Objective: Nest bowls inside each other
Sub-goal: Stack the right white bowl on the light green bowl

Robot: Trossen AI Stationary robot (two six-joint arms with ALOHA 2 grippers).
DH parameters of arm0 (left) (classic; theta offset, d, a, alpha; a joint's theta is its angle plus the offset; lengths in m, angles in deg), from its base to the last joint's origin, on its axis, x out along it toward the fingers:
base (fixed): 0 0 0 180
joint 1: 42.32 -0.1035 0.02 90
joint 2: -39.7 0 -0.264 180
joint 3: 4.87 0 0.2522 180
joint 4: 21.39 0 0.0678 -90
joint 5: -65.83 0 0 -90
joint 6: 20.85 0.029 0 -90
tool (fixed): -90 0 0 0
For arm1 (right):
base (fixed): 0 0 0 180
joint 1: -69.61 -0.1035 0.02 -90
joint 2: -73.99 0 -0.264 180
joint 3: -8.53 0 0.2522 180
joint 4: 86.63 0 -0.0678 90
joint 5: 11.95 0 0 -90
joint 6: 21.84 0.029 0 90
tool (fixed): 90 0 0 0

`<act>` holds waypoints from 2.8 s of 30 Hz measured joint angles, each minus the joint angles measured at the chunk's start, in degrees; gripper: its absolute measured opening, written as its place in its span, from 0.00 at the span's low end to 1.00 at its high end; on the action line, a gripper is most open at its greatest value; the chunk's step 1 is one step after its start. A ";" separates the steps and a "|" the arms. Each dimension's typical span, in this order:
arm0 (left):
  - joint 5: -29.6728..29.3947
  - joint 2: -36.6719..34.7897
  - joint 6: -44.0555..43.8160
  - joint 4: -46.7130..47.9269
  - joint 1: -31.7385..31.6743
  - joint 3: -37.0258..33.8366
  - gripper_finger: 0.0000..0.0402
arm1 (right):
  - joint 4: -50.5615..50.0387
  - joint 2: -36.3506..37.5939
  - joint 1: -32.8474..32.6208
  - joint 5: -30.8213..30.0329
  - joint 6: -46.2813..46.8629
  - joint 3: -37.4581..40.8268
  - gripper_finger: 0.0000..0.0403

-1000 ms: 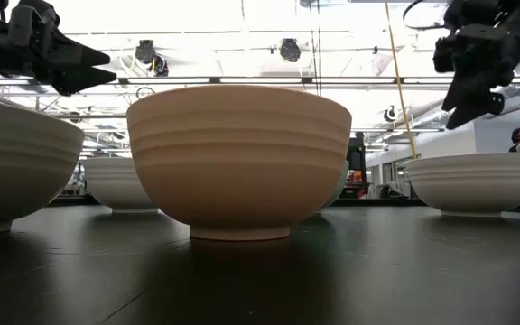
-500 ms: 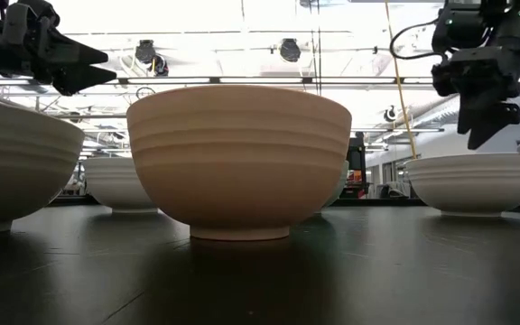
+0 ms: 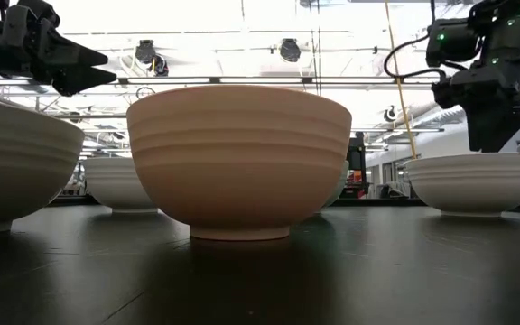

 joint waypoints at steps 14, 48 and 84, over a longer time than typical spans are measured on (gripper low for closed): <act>1.09 0.00 0.87 0.15 0.00 0.00 0.82 | 0.58 -7.01 0.00 -0.70 -0.14 2.61 0.57; 1.42 0.11 0.85 0.25 0.00 0.00 0.82 | 7.39 -9.86 -0.02 5.98 -6.11 -15.07 0.00; 1.42 0.11 1.29 0.17 0.00 0.00 0.82 | -6.62 -56.47 -9.81 6.92 -18.00 -62.67 0.00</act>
